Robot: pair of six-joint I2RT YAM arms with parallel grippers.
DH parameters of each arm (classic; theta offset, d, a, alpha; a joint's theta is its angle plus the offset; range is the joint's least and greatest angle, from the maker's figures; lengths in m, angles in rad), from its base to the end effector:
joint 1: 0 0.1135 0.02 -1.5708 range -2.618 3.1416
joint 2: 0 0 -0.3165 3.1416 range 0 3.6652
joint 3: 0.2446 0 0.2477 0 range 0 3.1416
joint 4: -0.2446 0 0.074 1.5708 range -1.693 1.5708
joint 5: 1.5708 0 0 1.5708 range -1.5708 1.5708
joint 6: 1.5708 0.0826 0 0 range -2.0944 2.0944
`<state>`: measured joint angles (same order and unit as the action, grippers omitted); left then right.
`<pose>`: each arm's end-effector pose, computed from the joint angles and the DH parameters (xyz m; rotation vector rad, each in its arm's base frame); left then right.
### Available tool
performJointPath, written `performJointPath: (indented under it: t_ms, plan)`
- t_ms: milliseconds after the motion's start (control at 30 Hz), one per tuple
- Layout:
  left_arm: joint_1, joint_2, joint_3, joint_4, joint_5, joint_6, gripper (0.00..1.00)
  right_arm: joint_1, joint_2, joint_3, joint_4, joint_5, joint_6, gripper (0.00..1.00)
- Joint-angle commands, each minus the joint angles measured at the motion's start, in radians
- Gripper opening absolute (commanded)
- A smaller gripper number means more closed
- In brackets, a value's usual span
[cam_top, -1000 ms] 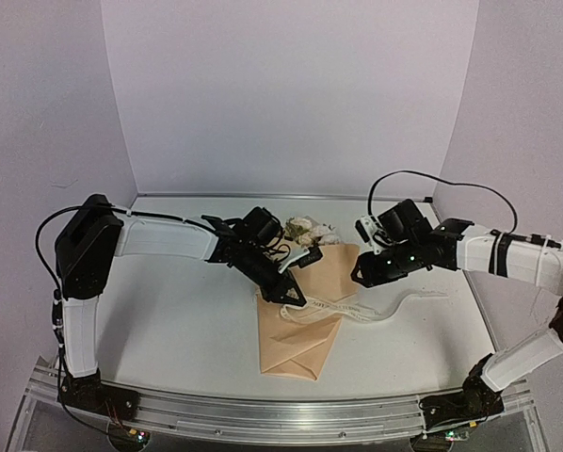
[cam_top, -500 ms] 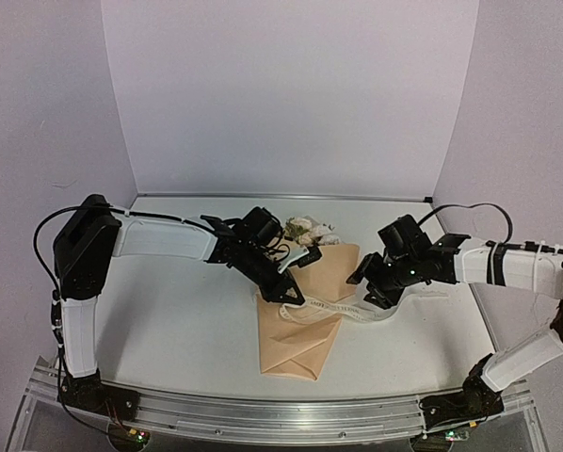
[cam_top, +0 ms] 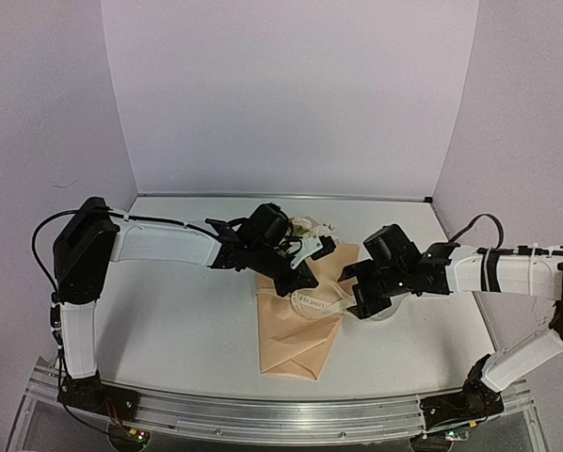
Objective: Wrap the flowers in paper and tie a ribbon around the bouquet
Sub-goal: Cross the ribbon over the folded bouquet.
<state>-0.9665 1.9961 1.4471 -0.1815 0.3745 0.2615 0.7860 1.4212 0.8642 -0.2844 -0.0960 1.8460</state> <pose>0.2588 -0.4280 0.2269 1.5235 1.8144 -0.7839 0.2153 0.2268 0.2339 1.3947 2.4837 1.0867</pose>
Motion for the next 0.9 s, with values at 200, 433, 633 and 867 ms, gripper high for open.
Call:
performJointPath:
  t_ms: [200,433,633,867]
  plan:
    - [-0.054,-0.076,-0.007,0.095,-0.059,0.114,0.00,0.017,0.045,0.017,0.073,0.160,0.153,0.76]
    - [-0.070,-0.103,-0.058,0.117,-0.082,0.132,0.00,0.018,0.100,0.040,0.133,0.164,0.194,0.77]
    - [-0.077,-0.121,-0.085,0.141,-0.098,0.139,0.00,0.017,0.118,0.017,0.152,0.178,0.217,0.66]
    - [-0.077,-0.129,-0.108,0.140,-0.104,0.125,0.00,0.015,0.142,-0.004,0.219,0.173,0.208,0.25]
